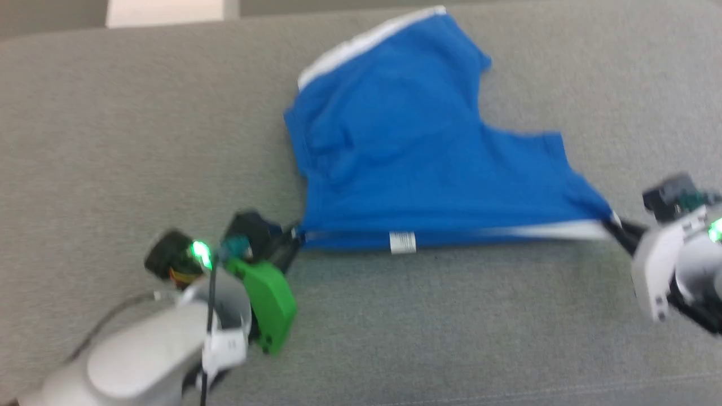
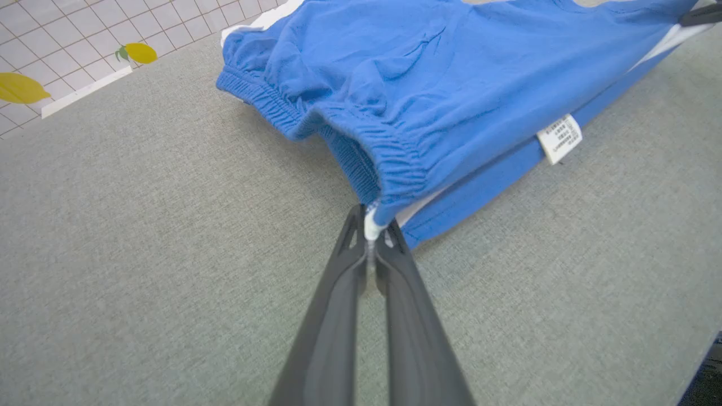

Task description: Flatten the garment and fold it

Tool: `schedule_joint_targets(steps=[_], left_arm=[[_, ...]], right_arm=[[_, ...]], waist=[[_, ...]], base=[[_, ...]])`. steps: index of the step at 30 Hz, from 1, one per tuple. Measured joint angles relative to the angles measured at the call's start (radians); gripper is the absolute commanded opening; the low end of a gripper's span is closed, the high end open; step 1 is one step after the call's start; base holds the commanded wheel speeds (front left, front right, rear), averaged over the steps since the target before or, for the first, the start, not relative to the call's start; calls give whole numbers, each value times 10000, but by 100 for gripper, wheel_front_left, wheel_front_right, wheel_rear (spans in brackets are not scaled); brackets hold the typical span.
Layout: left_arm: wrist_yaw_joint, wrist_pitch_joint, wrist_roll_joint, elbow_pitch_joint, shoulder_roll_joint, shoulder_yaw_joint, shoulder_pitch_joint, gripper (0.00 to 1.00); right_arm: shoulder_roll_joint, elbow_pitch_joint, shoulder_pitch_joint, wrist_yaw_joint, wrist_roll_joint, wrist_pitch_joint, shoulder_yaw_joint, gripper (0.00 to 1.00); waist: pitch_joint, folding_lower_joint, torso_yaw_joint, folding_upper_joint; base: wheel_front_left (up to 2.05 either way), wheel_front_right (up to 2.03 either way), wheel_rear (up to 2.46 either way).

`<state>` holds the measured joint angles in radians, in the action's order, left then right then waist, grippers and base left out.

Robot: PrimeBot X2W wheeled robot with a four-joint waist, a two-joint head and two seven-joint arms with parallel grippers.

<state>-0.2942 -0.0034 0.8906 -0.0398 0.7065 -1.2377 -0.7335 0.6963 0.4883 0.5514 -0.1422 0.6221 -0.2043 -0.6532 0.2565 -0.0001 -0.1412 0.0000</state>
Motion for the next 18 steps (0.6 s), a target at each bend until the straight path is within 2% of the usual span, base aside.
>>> schedule_joint_targets(steps=[10,15,18], left_arm=[[-504,21,-8,1081,98,-399,2082,0],[-591,219,-274,1465,56,-495,3018,0],[-698,251,-399,1551,33,-472,3111,0]], right_arm=[[690,-2019,-3592,-31,-52,-1168,2111,0],[765,-3007,-5164,-73,-401,-1701,3214,0],[686,-3661,-5476,-73,-560,-1791,3937,0]], waist=[[-1035,0,511,0],[-1280,0,736,0],[-1294,0,865,0]], base=[[0,0,0],[0,0,0],[0,0,0]])
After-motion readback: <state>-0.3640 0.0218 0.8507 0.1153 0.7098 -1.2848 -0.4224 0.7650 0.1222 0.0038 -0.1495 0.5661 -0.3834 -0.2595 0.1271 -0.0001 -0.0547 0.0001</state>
